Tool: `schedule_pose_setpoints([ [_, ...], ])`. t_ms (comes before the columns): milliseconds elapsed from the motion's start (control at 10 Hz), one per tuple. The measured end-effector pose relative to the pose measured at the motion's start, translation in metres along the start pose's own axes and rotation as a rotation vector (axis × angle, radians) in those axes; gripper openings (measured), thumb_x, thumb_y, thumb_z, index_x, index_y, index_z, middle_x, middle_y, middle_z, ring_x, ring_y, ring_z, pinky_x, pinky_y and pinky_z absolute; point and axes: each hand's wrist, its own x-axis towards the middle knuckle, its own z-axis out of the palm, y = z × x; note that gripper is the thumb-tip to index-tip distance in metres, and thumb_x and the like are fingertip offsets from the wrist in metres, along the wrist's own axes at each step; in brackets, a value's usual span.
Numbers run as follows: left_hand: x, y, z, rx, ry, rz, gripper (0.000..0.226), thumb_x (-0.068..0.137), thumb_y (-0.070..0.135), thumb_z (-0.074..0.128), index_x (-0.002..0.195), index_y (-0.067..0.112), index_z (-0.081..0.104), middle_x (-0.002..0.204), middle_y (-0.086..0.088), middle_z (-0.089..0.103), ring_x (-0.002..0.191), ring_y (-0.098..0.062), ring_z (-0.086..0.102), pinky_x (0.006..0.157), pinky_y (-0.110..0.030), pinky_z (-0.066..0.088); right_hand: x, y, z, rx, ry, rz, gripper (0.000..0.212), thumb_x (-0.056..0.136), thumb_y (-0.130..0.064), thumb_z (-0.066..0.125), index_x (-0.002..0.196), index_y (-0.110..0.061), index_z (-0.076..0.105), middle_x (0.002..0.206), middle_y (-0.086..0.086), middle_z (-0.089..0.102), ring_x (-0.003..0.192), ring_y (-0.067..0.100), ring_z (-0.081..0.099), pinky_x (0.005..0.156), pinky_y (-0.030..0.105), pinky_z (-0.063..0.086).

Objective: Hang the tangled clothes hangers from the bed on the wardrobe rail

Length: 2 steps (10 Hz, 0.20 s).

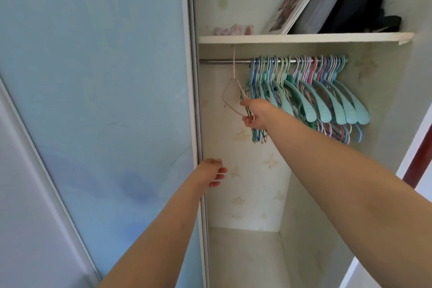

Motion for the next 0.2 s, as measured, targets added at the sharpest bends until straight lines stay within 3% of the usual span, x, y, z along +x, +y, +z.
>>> schedule_pose_setpoints([
  [100, 0.012, 0.006, -0.004, 0.017, -0.007, 0.011, 0.016, 0.102, 0.028, 0.043, 0.092, 0.018, 0.051, 0.085, 0.003, 0.063, 0.075, -0.012, 0.056, 0.071, -0.027, 0.046, 0.014, -0.002, 0.004, 0.116, 0.037, 0.063, 0.04, 0.093, -0.018, 0.058, 0.132, -0.022, 0.05, 0.131, 0.015, 0.034, 0.113, 0.026, 0.047, 0.036, 0.018, 0.04],
  [200, 0.026, 0.007, -0.006, 0.014, -0.005, 0.03, 0.015, 0.101, 0.027, 0.044, 0.093, 0.017, 0.052, 0.085, 0.003, 0.063, 0.075, -0.013, 0.056, 0.071, -0.028, 0.046, 0.024, 0.009, 0.006, 0.165, 0.068, 0.152, 0.042, 0.092, -0.016, 0.059, 0.133, -0.023, 0.049, 0.129, 0.011, 0.035, 0.106, 0.023, 0.047, 0.044, 0.024, 0.041],
])
